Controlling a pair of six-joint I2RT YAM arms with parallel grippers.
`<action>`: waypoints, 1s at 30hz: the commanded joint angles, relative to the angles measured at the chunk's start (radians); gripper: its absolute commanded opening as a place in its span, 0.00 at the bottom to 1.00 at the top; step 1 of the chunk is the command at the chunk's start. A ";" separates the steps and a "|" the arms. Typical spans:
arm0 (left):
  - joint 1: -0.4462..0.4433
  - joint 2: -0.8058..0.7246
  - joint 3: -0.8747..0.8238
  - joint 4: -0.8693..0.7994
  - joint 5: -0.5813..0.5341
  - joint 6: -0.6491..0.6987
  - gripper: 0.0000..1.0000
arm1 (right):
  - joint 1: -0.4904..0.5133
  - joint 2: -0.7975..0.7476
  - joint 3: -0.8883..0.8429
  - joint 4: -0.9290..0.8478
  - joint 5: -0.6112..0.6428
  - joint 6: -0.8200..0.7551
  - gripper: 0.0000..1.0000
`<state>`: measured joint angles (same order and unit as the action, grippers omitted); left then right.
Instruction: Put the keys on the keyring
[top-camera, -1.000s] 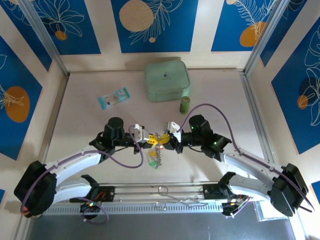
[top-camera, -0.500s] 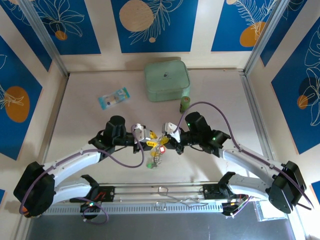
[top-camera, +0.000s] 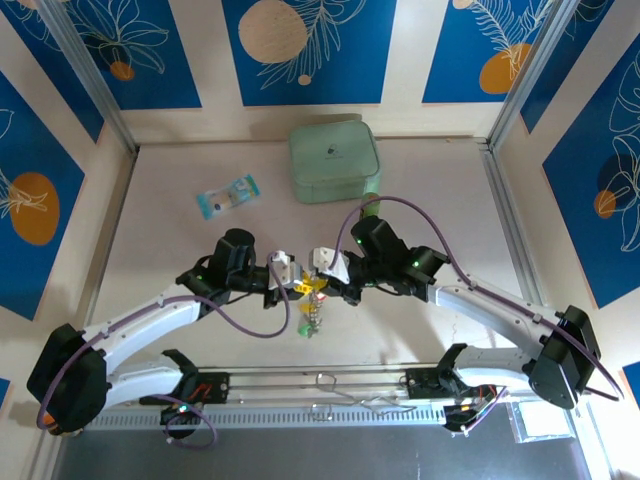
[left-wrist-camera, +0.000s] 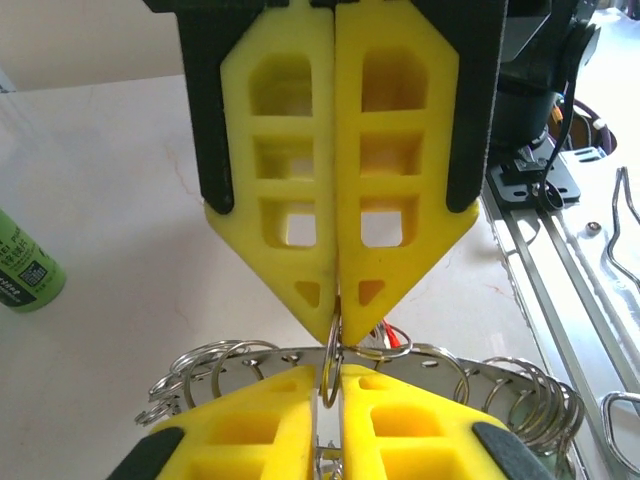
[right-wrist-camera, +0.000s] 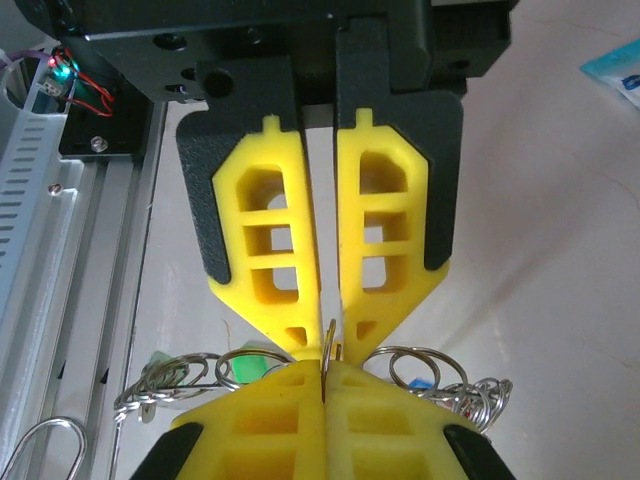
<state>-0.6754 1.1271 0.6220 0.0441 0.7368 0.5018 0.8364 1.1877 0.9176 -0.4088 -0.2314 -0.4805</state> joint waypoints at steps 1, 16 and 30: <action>-0.010 0.001 0.027 0.032 0.038 -0.020 0.11 | 0.029 0.010 0.037 0.021 -0.030 -0.005 0.00; -0.009 -0.003 -0.048 0.222 0.078 -0.125 0.00 | -0.082 -0.138 -0.171 0.264 -0.124 0.174 0.29; -0.010 -0.010 -0.092 0.344 0.101 -0.183 0.00 | -0.093 -0.152 -0.254 0.347 -0.134 0.244 0.29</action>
<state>-0.6769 1.1290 0.5346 0.3195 0.7864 0.3367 0.7448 1.0439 0.6765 -0.0879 -0.3416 -0.2527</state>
